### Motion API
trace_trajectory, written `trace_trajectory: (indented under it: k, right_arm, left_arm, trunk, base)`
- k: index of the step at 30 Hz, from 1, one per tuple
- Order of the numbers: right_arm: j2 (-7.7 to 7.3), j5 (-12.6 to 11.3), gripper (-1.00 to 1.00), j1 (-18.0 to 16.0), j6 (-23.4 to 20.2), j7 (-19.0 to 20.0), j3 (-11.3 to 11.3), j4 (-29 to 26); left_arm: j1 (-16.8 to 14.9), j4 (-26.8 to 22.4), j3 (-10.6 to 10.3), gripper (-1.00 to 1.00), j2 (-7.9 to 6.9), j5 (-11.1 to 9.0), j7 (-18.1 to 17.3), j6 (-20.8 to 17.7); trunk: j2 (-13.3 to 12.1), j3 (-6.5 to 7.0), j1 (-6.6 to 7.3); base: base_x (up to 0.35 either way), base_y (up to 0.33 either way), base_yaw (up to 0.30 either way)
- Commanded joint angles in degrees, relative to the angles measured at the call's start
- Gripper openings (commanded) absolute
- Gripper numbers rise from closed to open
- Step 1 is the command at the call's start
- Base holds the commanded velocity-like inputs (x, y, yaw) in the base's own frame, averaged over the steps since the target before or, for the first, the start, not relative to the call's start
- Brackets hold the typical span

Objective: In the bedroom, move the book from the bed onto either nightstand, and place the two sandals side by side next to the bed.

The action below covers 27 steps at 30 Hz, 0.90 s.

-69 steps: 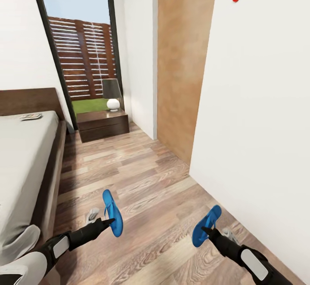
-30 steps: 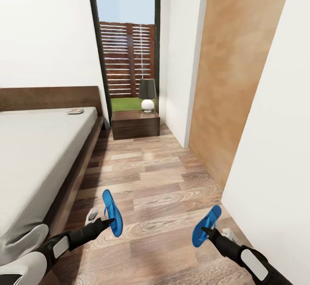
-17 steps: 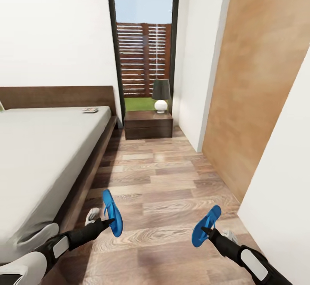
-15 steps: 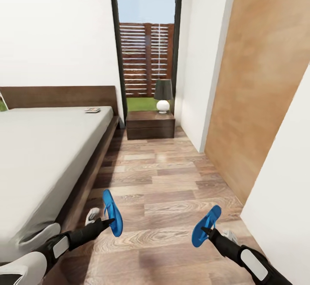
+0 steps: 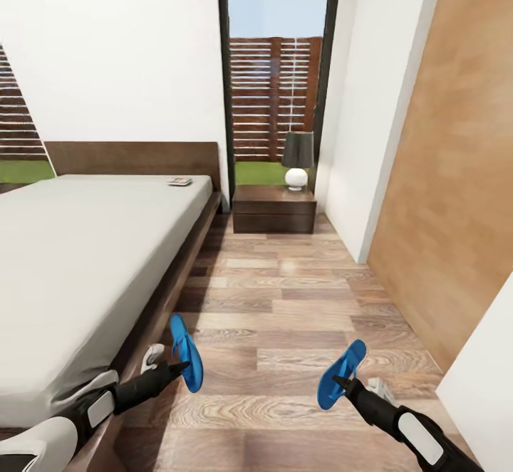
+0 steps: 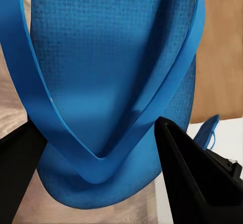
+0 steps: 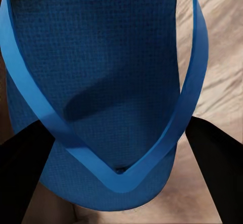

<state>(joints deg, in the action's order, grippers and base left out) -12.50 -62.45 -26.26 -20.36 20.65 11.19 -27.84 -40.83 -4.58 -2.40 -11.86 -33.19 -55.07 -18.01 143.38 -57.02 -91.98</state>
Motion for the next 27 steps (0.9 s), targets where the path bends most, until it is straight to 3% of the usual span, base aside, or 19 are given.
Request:
trace_trajectory:
  k: [1, 27]
  right_arm:
    - [-0.08, -0.48, -1.00, -0.04, -0.12, 0.14, 0.24, -0.02]
    - [-0.15, -0.48, -1.00, -0.03, -0.30, 0.33, 0.23, -0.01]
  left_arm:
    - [-0.04, 0.01, -0.24, -1.00, -0.01, -0.47, -0.13, -0.53]
    - [-0.04, 0.01, -0.24, -1.00, -0.01, -0.47, -0.13, -0.53]
  trunk:
    - [0.02, -0.06, 0.00]
    - [0.02, -0.06, 0.00]
  base:
    - [0.164, -0.111, 0.228]
    - [0.171, -0.133, 0.028]
